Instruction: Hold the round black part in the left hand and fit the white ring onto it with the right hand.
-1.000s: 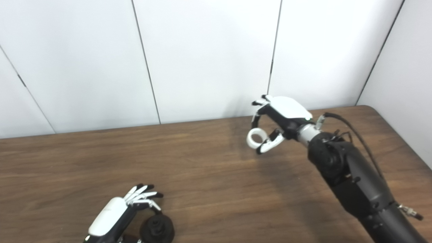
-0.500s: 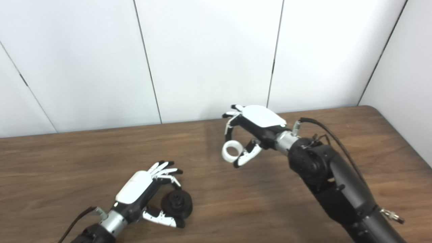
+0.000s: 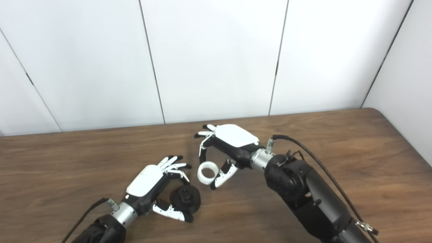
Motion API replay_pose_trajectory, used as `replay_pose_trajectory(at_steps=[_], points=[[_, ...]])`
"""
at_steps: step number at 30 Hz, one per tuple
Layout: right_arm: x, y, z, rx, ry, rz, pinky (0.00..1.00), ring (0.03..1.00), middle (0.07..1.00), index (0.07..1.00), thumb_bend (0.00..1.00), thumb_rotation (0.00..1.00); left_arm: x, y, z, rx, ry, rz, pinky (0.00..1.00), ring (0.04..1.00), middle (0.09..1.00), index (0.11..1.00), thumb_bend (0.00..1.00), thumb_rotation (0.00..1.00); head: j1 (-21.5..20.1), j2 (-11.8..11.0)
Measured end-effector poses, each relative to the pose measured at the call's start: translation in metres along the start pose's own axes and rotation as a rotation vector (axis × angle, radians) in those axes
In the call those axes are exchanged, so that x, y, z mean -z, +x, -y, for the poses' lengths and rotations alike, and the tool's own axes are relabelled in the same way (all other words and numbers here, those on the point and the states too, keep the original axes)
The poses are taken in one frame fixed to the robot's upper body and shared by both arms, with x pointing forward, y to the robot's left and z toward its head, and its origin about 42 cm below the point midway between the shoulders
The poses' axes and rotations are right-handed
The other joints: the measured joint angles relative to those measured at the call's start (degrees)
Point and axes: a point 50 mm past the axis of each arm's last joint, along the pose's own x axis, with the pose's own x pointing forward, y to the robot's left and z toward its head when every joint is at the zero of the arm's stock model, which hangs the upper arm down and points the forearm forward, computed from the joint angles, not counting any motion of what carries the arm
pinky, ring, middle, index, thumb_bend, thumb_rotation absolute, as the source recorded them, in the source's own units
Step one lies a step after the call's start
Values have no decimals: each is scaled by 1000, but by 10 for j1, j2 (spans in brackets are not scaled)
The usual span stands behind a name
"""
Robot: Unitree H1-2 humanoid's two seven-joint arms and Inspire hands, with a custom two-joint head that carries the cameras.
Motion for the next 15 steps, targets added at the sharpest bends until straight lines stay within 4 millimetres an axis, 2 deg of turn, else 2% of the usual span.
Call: replay_pose_trajectory(at_steps=[15], points=[[-17, 4, -2, -19, 8, 55, 1000, 1000, 913, 479, 517, 127, 0, 7, 2, 2, 40, 17, 1000, 971, 862, 482, 521, 48, -4, 1]])
